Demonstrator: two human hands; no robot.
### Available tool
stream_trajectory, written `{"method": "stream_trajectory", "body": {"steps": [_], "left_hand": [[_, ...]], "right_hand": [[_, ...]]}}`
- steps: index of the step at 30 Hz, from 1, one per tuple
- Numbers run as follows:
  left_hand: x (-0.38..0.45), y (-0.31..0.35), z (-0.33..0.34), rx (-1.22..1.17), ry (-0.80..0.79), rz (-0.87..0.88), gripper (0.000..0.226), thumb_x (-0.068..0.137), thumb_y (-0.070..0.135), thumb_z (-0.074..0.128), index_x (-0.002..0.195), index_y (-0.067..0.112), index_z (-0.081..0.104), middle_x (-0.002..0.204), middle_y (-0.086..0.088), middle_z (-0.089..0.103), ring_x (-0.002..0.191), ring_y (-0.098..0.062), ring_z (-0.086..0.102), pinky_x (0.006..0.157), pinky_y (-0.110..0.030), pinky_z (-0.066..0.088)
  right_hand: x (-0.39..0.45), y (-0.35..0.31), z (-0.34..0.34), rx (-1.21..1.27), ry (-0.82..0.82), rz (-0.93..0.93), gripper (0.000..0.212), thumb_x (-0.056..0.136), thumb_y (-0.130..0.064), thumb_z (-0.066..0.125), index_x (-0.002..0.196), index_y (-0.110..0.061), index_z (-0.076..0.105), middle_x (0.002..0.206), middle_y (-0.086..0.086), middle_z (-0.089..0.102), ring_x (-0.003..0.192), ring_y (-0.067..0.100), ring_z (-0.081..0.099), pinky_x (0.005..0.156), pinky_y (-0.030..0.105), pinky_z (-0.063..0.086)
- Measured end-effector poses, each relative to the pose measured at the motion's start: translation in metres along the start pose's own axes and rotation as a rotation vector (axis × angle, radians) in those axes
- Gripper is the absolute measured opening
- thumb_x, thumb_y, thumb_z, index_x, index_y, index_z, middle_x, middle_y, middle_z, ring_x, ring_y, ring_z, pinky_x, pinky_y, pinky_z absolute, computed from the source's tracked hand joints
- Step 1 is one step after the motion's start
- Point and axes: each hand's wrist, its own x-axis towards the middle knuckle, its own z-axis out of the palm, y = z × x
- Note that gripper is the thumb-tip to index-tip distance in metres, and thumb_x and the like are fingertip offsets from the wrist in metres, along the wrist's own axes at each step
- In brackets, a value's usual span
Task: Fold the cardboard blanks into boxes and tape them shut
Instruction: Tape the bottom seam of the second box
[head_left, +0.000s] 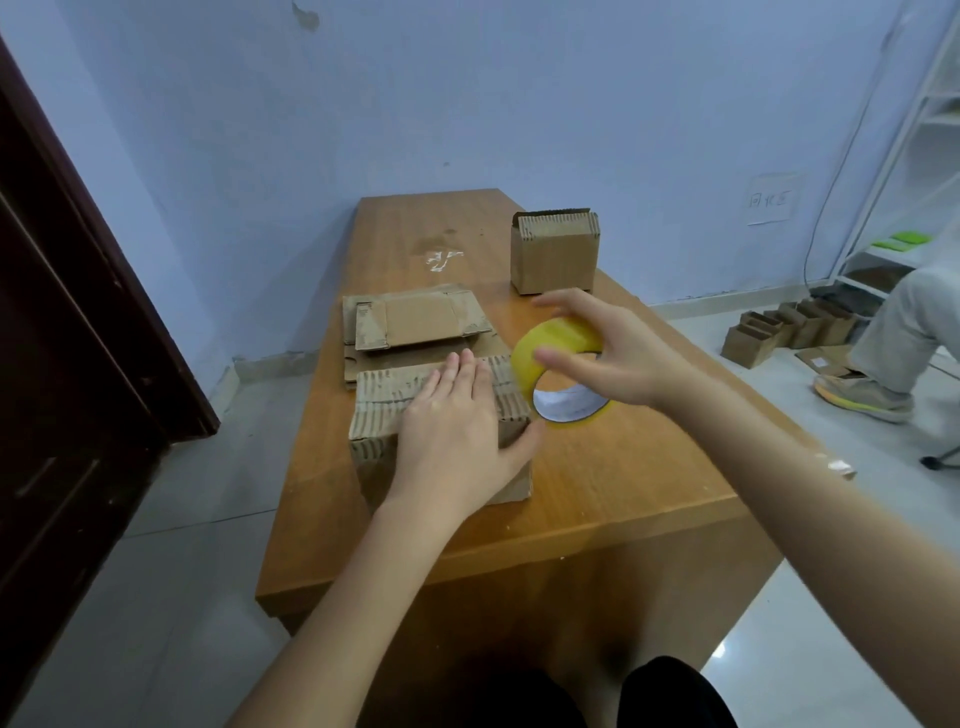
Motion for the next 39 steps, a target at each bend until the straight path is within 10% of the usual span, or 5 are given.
{"method": "stream_trajectory", "body": {"steps": [5,15,20,34,39], "left_hand": [[0.001,-0.003,0.001,-0.02,-0.027,-0.001,0.096,0.083,0.077,0.017,0.15,0.008,0.014,0.158,-0.008,0.01,0.146,-0.016,0.009,0.116,-0.029,0.008],[0.001,-0.003,-0.004,-0.034,-0.06,-0.011,0.091,0.085,0.073,0.022,0.151,0.012,0.009,0.158,-0.006,0.01,0.145,-0.015,0.01,0.115,-0.028,0.01],[0.006,-0.008,-0.022,-0.615,-0.218,-0.222,0.093,0.076,0.082,0.032,0.148,0.039,-0.01,0.157,0.005,0.016,0.142,-0.021,0.024,0.113,-0.046,0.024],[0.017,-0.004,-0.009,-0.007,-0.284,0.147,0.112,0.078,0.068,0.054,0.15,0.006,-0.006,0.158,-0.011,-0.009,0.146,-0.02,-0.007,0.118,-0.032,0.0],[0.025,-0.002,0.002,0.067,-0.287,0.138,0.107,0.071,0.076,0.023,0.151,0.011,-0.007,0.158,-0.015,-0.007,0.145,-0.029,-0.009,0.119,-0.043,0.005]], "right_hand": [[0.002,0.011,0.022,0.133,0.284,-0.002,0.025,0.088,-0.034,0.05,0.092,-0.021,0.07,0.085,-0.004,0.07,0.081,0.009,0.062,0.074,0.037,0.051],[-0.014,0.029,0.041,-0.158,0.066,0.039,0.053,0.083,-0.049,0.03,0.106,-0.026,0.072,0.074,0.0,0.056,0.064,0.016,0.052,0.054,0.031,0.041],[-0.015,0.027,0.038,-0.292,-0.017,0.007,0.037,0.098,-0.036,0.038,0.12,-0.023,0.065,0.079,0.0,0.051,0.069,0.015,0.048,0.053,0.025,0.031],[0.0,-0.023,0.025,-0.867,-0.187,0.03,0.038,0.1,-0.029,0.034,0.129,-0.019,0.055,0.127,0.007,0.055,0.121,0.025,0.042,0.096,0.033,0.032],[-0.024,-0.069,0.054,-0.203,-0.134,0.102,0.056,0.103,-0.027,0.03,0.15,0.0,0.016,0.156,0.012,0.024,0.145,0.022,0.017,0.114,0.027,0.013]]}}
